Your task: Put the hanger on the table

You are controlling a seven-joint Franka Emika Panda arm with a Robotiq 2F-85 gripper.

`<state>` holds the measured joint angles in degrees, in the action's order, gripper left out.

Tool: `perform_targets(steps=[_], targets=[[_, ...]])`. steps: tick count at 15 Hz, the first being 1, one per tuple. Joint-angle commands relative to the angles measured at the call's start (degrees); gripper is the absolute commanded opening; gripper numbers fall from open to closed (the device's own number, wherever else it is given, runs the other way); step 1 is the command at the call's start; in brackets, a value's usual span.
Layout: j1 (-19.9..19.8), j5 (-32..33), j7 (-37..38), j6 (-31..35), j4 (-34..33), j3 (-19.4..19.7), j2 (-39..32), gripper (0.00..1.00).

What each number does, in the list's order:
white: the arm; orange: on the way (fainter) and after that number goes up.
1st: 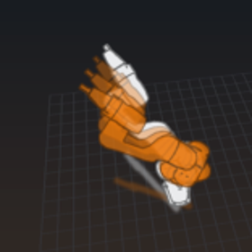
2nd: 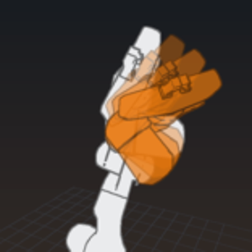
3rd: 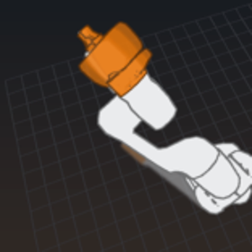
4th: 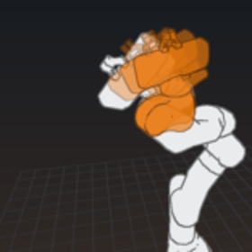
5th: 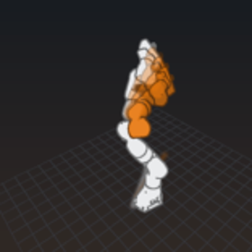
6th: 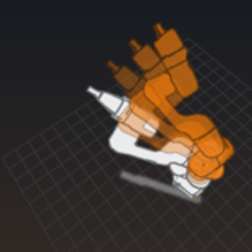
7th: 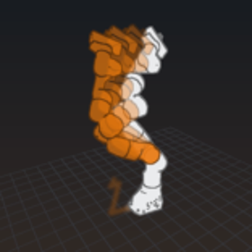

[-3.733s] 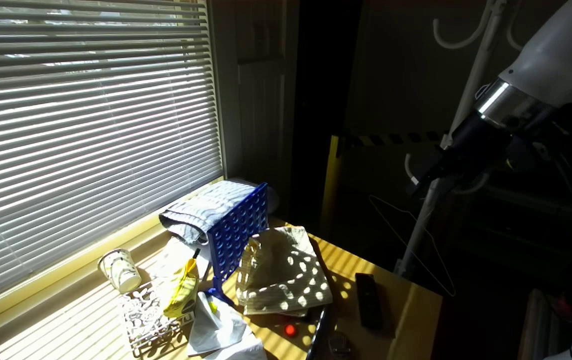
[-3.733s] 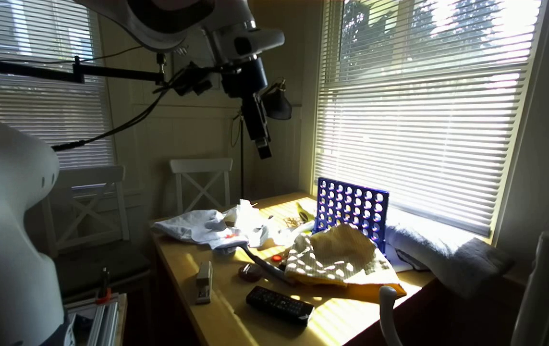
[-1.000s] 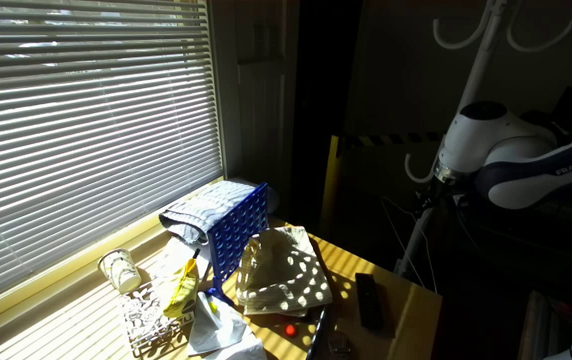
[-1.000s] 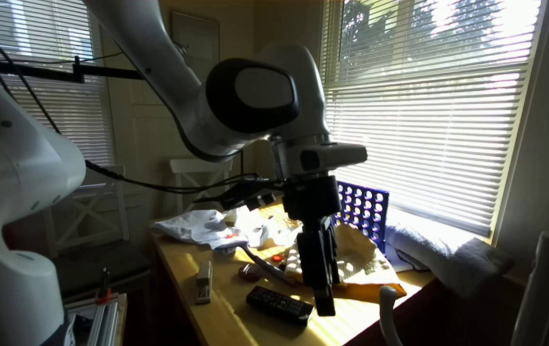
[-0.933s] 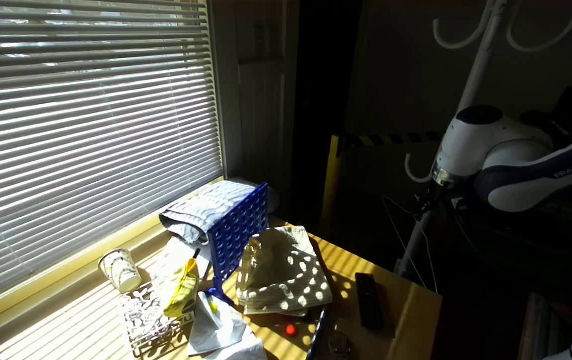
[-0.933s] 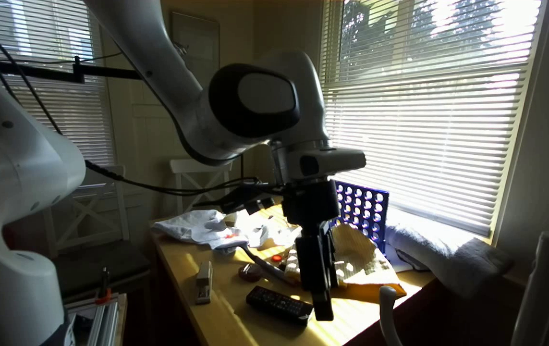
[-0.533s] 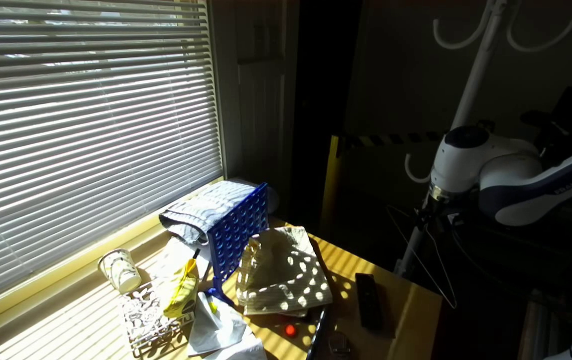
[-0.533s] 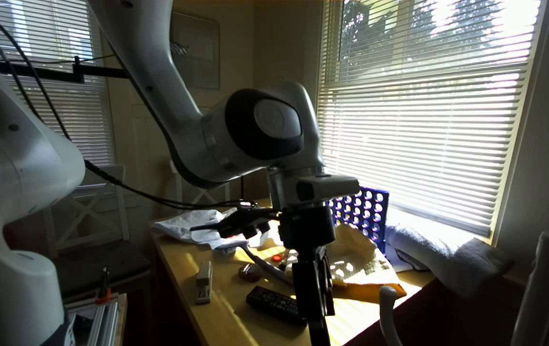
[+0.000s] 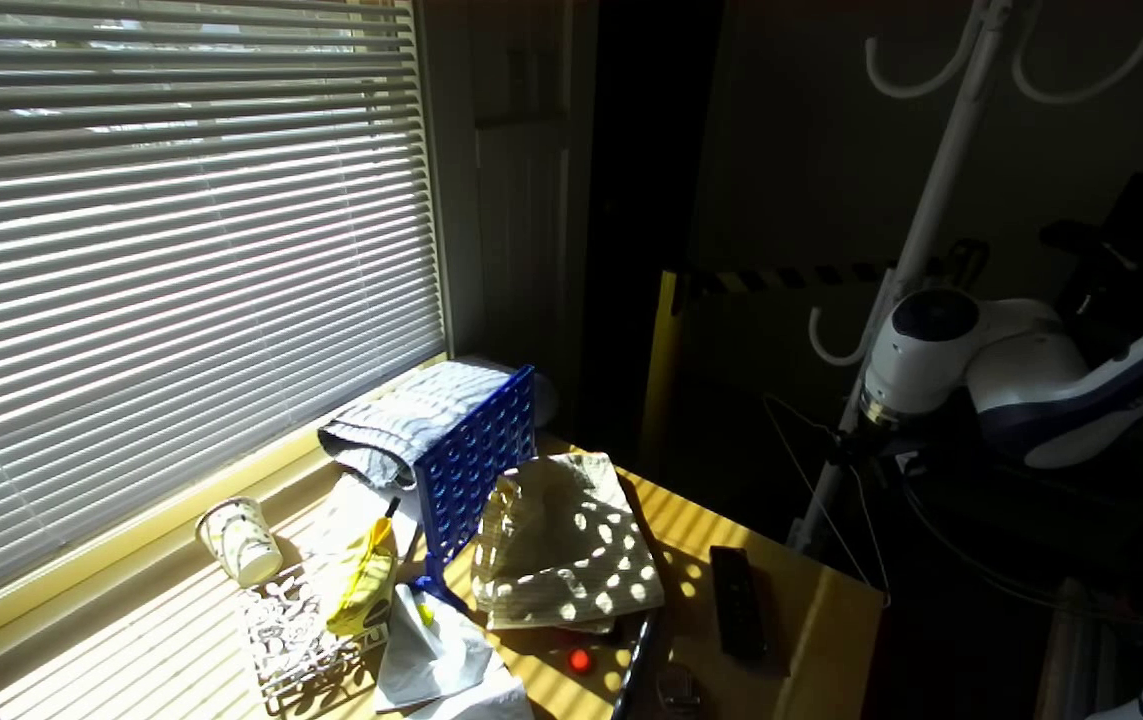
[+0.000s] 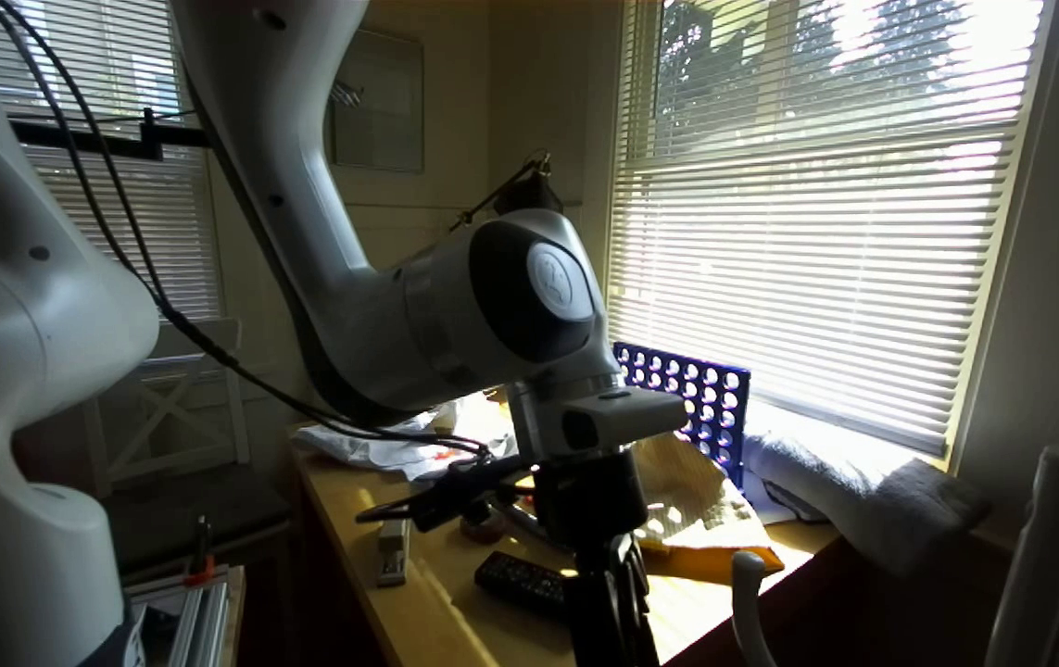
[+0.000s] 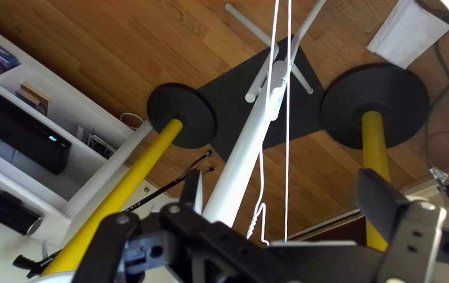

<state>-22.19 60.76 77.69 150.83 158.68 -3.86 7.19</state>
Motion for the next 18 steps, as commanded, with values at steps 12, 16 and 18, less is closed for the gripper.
perform_targets(steps=[12, 16, 18], targets=[[-3.7, 25.5, 21.4, 6.3, -7.6, 3.7, -14.7, 1.00], [-3.9, 30.0, 25.3, 7.9, -10.1, 4.8, -18.3, 1.00], [-3.9, 32.3, 27.1, 8.3, -11.4, 5.2, -20.0, 1.00]])
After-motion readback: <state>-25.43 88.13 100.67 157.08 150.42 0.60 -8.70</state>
